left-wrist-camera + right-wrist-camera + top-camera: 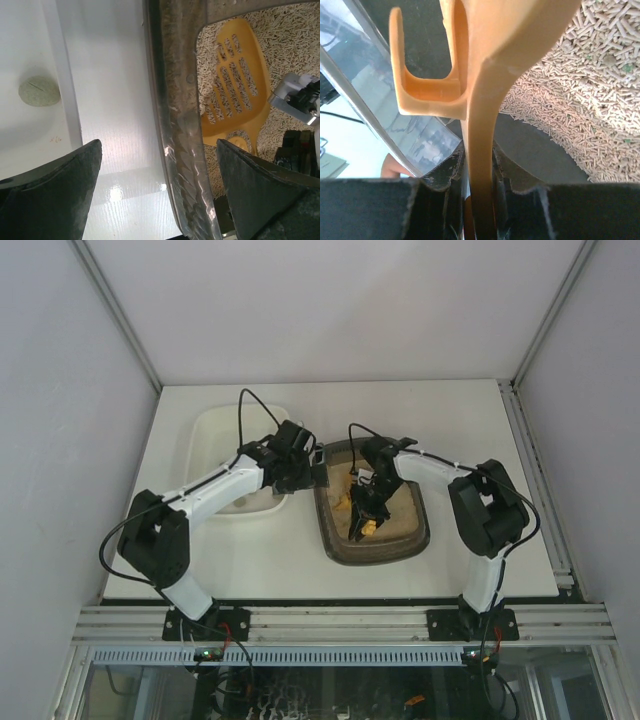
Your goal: Clean the litter box
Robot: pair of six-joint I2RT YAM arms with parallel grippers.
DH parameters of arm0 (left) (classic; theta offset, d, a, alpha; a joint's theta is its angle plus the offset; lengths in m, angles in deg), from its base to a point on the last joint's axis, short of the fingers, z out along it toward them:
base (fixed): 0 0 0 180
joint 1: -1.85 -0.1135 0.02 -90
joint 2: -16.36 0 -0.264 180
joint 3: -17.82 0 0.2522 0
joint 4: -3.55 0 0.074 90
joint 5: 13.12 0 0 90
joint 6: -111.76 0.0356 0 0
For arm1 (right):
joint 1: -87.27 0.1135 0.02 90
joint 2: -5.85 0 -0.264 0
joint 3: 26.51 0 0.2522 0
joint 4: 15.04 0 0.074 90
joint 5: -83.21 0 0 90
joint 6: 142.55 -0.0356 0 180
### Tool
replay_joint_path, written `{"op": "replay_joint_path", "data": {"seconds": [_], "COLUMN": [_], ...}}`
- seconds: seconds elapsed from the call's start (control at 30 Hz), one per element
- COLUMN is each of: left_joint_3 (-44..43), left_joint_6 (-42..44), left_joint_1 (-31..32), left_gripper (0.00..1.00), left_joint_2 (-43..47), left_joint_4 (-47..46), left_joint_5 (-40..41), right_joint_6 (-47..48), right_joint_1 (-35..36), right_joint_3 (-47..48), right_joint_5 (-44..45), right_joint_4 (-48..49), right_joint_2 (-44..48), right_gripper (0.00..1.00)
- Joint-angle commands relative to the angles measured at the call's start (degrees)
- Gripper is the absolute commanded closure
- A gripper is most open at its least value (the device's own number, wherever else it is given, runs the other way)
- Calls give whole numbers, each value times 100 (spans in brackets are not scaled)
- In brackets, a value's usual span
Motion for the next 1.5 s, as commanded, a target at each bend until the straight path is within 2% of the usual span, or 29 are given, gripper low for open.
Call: {"op": "replay_joint_path", "data": {"seconds": [0.0,0.4,0.53,0.73,0.9,1.07,1.27,1.47], "left_joint_3": [-4,104,130,-32,-276,-226,-55,380], "left_joint_6": [73,114,305,811,1371,1539,1786,2392], "left_joint_1": [-13,-17,-22,-109,-360,-840,-1460,-1719], "left_gripper": [0,0,0,2,3,4,4,7], "left_joint_2": [348,538,579,741,878,1171,1588,2167], "left_joint_4": [-159,-337,-331,-196,219,444,744,878], "left_joint_5": [199,144,66,-192,-515,-622,-597,-253], "right_joint_6": [7,-1184,-1363,-1223,-1111,-1068,-1524,-1701], "right_joint_1": [68,-581,-627,-724,-953,-1045,-1065,-1090], "right_joint_3": [-319,-1962,-2132,-2147,-2451,-2802,-3587,-4120], "right_joint_5": [-1143,-2091,-2144,-1911,-1797,-1781,-1879,-1970], "right_joint_4": [740,3170,3479,3203,3103,3332,4727,5853], "right_joint_2": [-391,78,171,623,1106,1448,1848,1992], "right_gripper": [100,100,100,100,100,100,100,100]}}
